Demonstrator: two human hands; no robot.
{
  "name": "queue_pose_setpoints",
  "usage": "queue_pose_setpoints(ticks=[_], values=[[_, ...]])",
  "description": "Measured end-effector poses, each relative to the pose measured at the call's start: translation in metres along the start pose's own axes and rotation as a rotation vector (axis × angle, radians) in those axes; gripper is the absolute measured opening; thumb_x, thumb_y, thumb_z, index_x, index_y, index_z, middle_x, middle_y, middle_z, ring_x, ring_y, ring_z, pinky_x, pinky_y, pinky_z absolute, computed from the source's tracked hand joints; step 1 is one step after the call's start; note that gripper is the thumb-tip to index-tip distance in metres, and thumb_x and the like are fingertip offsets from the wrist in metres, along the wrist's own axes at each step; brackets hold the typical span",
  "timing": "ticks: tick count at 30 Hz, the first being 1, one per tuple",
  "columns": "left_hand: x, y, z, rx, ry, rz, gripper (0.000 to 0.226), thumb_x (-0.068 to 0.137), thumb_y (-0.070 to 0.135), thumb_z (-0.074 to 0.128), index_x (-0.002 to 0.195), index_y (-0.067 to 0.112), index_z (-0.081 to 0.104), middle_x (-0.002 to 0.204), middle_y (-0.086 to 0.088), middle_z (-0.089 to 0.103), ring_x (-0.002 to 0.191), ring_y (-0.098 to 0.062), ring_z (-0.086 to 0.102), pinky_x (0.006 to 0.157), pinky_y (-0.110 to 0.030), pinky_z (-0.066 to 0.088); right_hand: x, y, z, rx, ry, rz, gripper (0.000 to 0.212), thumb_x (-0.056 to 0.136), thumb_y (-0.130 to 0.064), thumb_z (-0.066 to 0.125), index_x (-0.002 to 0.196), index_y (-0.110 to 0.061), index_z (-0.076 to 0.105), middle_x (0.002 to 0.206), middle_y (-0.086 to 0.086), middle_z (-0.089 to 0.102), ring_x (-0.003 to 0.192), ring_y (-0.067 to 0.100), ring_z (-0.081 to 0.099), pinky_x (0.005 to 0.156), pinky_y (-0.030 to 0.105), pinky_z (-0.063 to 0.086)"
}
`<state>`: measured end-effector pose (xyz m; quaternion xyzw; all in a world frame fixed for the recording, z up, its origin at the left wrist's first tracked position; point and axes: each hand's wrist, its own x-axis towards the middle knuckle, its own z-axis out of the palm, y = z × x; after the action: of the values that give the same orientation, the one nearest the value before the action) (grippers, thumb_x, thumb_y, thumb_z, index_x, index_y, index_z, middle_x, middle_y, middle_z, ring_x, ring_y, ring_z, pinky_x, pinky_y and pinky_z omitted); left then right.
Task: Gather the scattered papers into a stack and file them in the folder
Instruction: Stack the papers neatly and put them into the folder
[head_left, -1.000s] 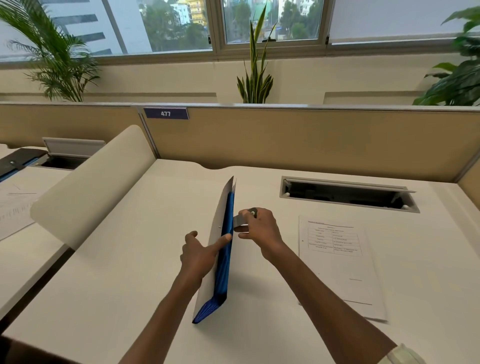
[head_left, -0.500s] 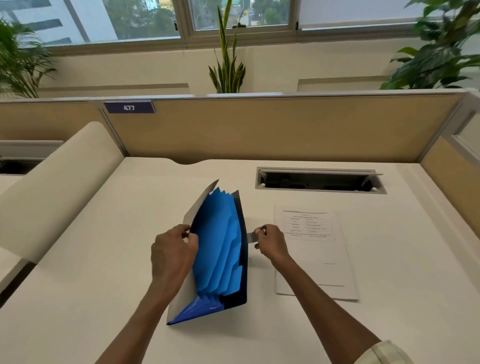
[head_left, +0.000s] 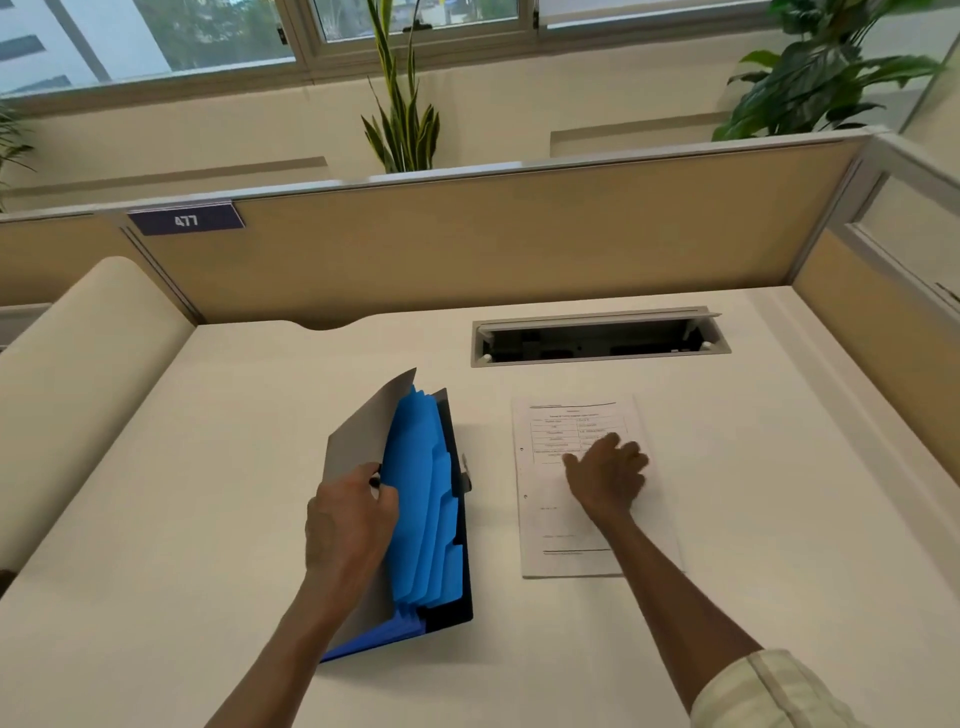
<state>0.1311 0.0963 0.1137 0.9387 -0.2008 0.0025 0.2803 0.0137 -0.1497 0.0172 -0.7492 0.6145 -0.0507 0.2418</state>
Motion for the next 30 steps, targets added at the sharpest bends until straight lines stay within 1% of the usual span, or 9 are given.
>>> queue_pose_setpoints(ticks=[4, 9, 11, 13, 18, 20, 23, 27, 30], values=[[0.0, -0.001, 0.0, -0.024, 0.008, 0.008, 0.031, 0.085, 0.013, 0.059, 0.114, 0.013, 0.071, 0.079, -0.002, 0.073, 0.05, -0.014, 0.058, 0.054, -0.021, 0.041, 0.014, 0.027, -0.004, -0.104, -0.045, 0.188, 0.097, 0.074, -0.049, 0.074, 0.14, 0.005, 0.027, 0.141, 0.03, 0.035, 0.128, 0.043, 0.037, 0.102, 0.049, 0.039], [0.001, -0.001, -0.003, -0.057, 0.0, -0.024, 0.032, 0.085, 0.013, 0.06, 0.116, 0.012, 0.07, 0.074, 0.017, 0.056, 0.049, -0.009, 0.056, 0.051, -0.017, 0.039, 0.02, 0.038, -0.002, -0.112, -0.04, 0.285, 0.11, 0.061, -0.053, 0.084, 0.137, 0.004, 0.029, 0.134, 0.022, 0.042, 0.12, 0.034, 0.043, 0.096, 0.044, 0.041], [0.003, -0.003, -0.003, -0.074, 0.002, -0.037, 0.033, 0.086, 0.015, 0.06, 0.118, 0.013, 0.07, 0.08, 0.012, 0.065, 0.053, -0.007, 0.057, 0.053, -0.012, 0.037, 0.024, 0.04, -0.005, -0.09, -0.072, 0.319, 0.107, 0.057, -0.053, 0.086, 0.132, 0.003, 0.034, 0.132, 0.021, 0.044, 0.12, 0.034, 0.044, 0.097, 0.043, 0.04], [0.005, -0.006, -0.004, -0.088, 0.003, -0.045, 0.034, 0.087, 0.017, 0.061, 0.12, 0.014, 0.069, 0.101, -0.001, 0.074, 0.058, -0.005, 0.058, 0.055, -0.008, 0.035, 0.03, 0.044, -0.009, -0.056, -0.122, 0.349, 0.106, 0.055, -0.053, 0.087, 0.13, 0.001, 0.036, 0.132, 0.02, 0.045, 0.12, 0.034, 0.045, 0.099, 0.044, 0.039], [0.008, -0.009, -0.005, -0.129, 0.002, -0.072, 0.035, 0.087, 0.019, 0.061, 0.121, 0.015, 0.068, 0.114, -0.004, 0.072, 0.06, -0.004, 0.06, 0.055, -0.006, 0.032, 0.047, 0.051, -0.014, 0.171, -0.177, 0.406, 0.097, 0.066, -0.048, 0.083, 0.133, 0.002, 0.033, 0.137, 0.022, 0.044, 0.128, 0.04, 0.042, 0.101, 0.05, 0.039], [0.008, -0.009, -0.003, -0.135, -0.002, -0.079, 0.036, 0.088, 0.02, 0.061, 0.122, 0.014, 0.068, 0.116, -0.004, 0.072, 0.06, 0.0, 0.058, 0.055, -0.005, 0.032, 0.05, 0.054, -0.015, 0.198, -0.21, 0.345, 0.078, 0.074, -0.04, 0.079, 0.127, 0.005, 0.043, 0.132, 0.022, 0.053, 0.123, 0.039, 0.05, 0.097, 0.044, 0.044], [0.008, -0.011, -0.002, -0.149, -0.007, -0.098, 0.036, 0.088, 0.019, 0.061, 0.123, 0.014, 0.067, 0.117, -0.005, 0.071, 0.06, 0.0, 0.059, 0.053, -0.007, 0.034, 0.048, 0.057, -0.017, 0.23, -0.258, 0.271, 0.046, 0.079, -0.025, 0.074, 0.114, 0.002, 0.06, 0.12, 0.019, 0.065, 0.108, 0.036, 0.063, 0.079, 0.034, 0.049], [0.008, -0.012, -0.004, -0.15, -0.001, -0.091, 0.036, 0.088, 0.019, 0.061, 0.123, 0.013, 0.067, 0.118, -0.006, 0.071, 0.064, -0.005, 0.061, 0.058, -0.011, 0.037, 0.044, 0.054, -0.018, 0.301, -0.288, 0.14, 0.043, 0.088, -0.022, 0.063, 0.12, 0.006, 0.055, 0.126, 0.023, 0.059, 0.115, 0.039, 0.057, 0.09, 0.039, 0.049], [0.008, -0.011, -0.006, -0.143, 0.008, -0.091, 0.036, 0.089, 0.018, 0.06, 0.124, 0.013, 0.067, 0.118, -0.006, 0.071, 0.06, 0.001, 0.058, 0.053, -0.007, 0.033, 0.038, 0.052, -0.02, 0.321, -0.274, 0.01, 0.044, 0.094, -0.025, 0.055, 0.125, 0.004, 0.046, 0.131, 0.023, 0.054, 0.119, 0.039, 0.052, 0.097, 0.043, 0.046]])
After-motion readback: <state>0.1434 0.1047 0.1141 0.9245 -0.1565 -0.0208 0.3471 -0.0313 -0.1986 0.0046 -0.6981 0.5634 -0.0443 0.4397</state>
